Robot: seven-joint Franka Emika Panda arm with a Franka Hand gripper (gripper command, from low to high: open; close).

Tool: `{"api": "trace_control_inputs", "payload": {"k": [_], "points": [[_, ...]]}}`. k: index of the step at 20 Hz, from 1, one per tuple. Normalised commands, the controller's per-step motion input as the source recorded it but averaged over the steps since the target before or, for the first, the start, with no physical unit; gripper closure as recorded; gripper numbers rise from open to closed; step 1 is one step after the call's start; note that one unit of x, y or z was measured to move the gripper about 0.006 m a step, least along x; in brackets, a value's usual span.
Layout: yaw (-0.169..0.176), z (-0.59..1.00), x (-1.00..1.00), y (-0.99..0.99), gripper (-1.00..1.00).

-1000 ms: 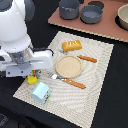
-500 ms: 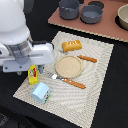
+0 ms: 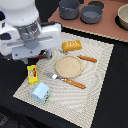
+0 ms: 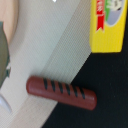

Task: Interact with the objects in diverse but meaningful ways.

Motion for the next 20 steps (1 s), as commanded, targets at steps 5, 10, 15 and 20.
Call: {"api": "trace_control_inputs", "payload": {"k": [5,10,15,20], "points": [[0.232,-0.11,-0.04,0.38,-1.00],[0.180,-0.15,-0.18,0.39,-1.00],[0.117,-0.08,-0.07,0.29,-1.00],[0.068,-0.22,-0.20,0.17,-1.00]]}}
